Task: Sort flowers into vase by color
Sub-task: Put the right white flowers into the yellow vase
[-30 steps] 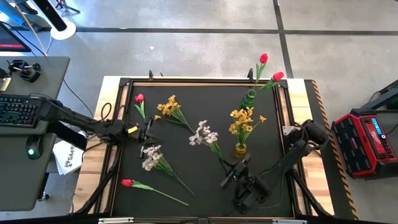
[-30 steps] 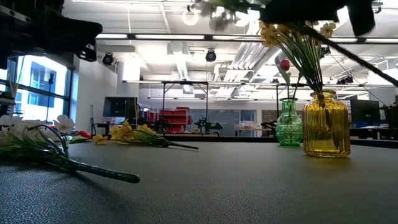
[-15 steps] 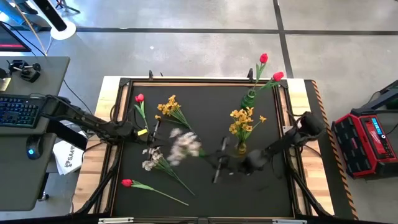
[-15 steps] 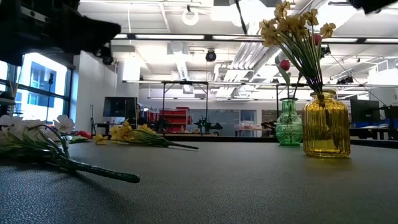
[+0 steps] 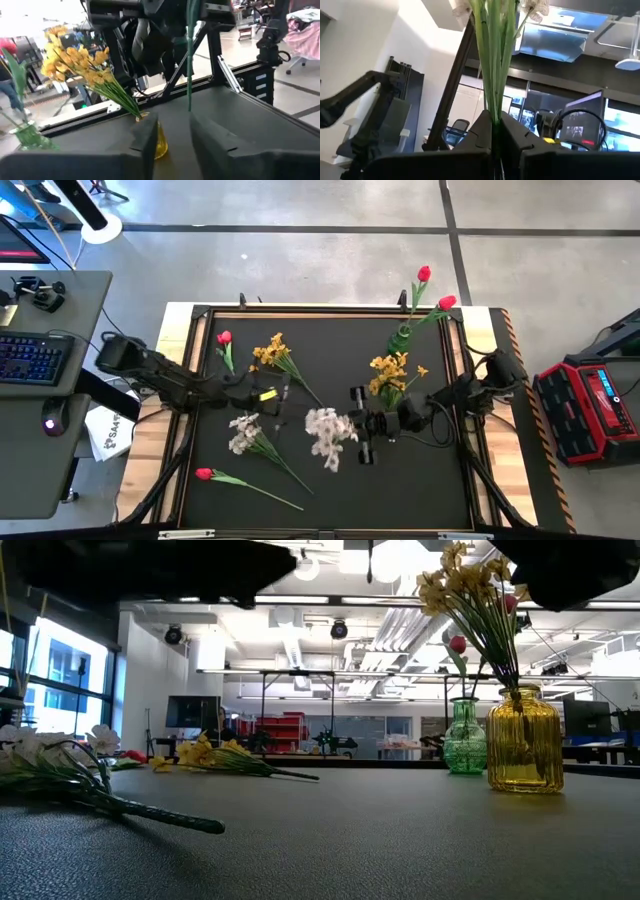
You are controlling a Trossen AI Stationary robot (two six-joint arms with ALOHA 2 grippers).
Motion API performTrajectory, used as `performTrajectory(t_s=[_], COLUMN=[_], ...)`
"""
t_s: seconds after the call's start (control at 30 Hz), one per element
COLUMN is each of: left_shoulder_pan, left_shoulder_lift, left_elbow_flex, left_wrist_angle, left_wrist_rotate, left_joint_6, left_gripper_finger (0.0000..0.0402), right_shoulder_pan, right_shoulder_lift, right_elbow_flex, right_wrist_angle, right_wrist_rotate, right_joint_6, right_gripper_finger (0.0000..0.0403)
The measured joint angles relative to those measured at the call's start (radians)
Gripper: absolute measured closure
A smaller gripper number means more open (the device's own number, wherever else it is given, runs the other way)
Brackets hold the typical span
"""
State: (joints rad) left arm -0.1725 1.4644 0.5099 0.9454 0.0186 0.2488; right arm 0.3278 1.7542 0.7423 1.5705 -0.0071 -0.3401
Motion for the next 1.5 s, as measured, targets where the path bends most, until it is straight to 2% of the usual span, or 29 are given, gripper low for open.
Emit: performTrajectory(t_s=[0.23,0.47,0.67,0.8,0.93,1.27,1.5], left_shoulder_pan=[-0.007,-0.020,-0.015,-0.011,-0.013,-0.013,-0.012], left_shoulder_lift=[0.124,0.176,0.176,0.176,0.176,0.176,0.176], left_elbow_flex=[0.148,0.235,0.265,0.284,0.294,0.295,0.295], left_wrist_angle=[0.003,0.002,0.001,-0.007,-0.012,-0.007,-0.012], left_wrist_rotate=[0.034,0.021,0.022,0.063,0.075,0.076,0.077], left_joint_6=[-0.038,-0.037,-0.071,-0.078,-0.079,-0.048,-0.030], left_gripper_finger=[0.0210,0.0195,0.0225,0.0255,0.0280,0.0319,0.0389], right_shoulder_pan=[-0.001,-0.011,-0.014,-0.018,-0.027,-0.031,-0.033], right_shoulder_lift=[0.000,0.000,0.000,0.000,0.000,0.000,0.000], right_elbow_flex=[0.001,0.002,0.002,0.002,0.002,0.002,0.003], right_wrist_angle=[-0.002,-0.002,-0.026,-0.025,-0.022,-0.017,-0.024], right_wrist_rotate=[-0.025,-0.028,-0.016,0.032,0.034,0.078,0.076], right_joint_6=[-0.034,-0.035,-0.025,-0.024,-0.016,-0.026,-0.026], right_gripper_finger=[0.0403,0.0403,0.0403,0.0403,0.0403,0.0403,0.0403])
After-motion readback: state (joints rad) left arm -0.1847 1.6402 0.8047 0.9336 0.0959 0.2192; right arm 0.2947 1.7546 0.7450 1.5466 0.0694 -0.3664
